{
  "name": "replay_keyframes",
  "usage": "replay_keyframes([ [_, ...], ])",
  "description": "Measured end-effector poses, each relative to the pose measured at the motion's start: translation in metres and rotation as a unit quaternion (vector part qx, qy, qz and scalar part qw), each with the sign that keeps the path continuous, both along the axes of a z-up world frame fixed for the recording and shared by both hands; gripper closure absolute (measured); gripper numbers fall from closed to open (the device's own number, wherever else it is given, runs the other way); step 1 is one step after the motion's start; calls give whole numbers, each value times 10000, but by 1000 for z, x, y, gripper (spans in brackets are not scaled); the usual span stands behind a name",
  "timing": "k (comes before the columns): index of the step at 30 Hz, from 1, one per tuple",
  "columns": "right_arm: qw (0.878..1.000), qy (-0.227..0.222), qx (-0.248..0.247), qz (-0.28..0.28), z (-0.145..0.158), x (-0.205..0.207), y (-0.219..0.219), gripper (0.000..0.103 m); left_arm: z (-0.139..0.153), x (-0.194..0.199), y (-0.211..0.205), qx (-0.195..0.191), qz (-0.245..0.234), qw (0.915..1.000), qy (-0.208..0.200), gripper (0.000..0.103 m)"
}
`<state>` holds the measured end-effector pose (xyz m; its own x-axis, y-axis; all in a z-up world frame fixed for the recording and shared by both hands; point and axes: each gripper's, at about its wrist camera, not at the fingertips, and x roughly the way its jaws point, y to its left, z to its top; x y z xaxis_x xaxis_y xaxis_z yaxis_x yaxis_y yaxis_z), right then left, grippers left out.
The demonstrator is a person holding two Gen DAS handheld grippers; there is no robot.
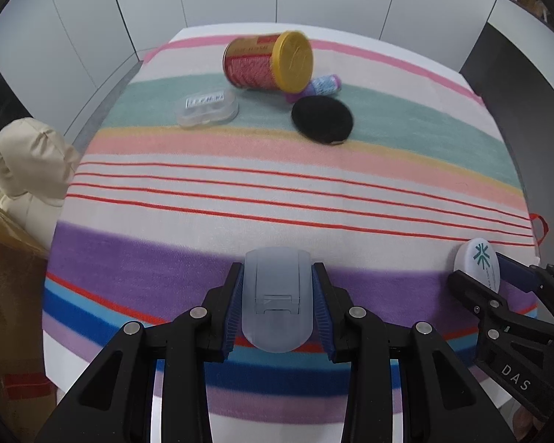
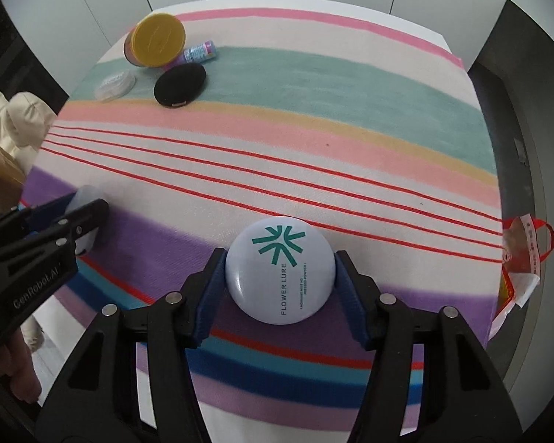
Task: Organize objects
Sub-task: 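Grasp the grey plastic case with the left tool while the right tool grasps the white compact, then lift and carry the grey case and white compact over the cardboard box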
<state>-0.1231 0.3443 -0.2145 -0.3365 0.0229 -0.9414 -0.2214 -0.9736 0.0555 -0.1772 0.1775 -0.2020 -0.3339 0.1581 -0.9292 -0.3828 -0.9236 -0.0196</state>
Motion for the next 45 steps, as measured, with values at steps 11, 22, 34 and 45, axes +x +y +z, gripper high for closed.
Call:
replay_keyframes([
  [11, 9994, 326, -61, 72, 59, 24, 2, 43, 68, 20, -3, 321, -117, 9986, 400, 67],
  [22, 9971, 731, -3, 210, 145, 43, -12, 43, 140, 46, -10, 707, -284, 9939, 792, 67],
  [34, 9951, 908, -295, 239, 179, 42, -29, 43, 162, 52, -37, 854, -278, 9896, 1128, 67],
  [45, 9927, 1060, -222, 534, 178, 16, -61, 43, 179, 36, -84, 961, 113, 9862, 1342, 67],
])
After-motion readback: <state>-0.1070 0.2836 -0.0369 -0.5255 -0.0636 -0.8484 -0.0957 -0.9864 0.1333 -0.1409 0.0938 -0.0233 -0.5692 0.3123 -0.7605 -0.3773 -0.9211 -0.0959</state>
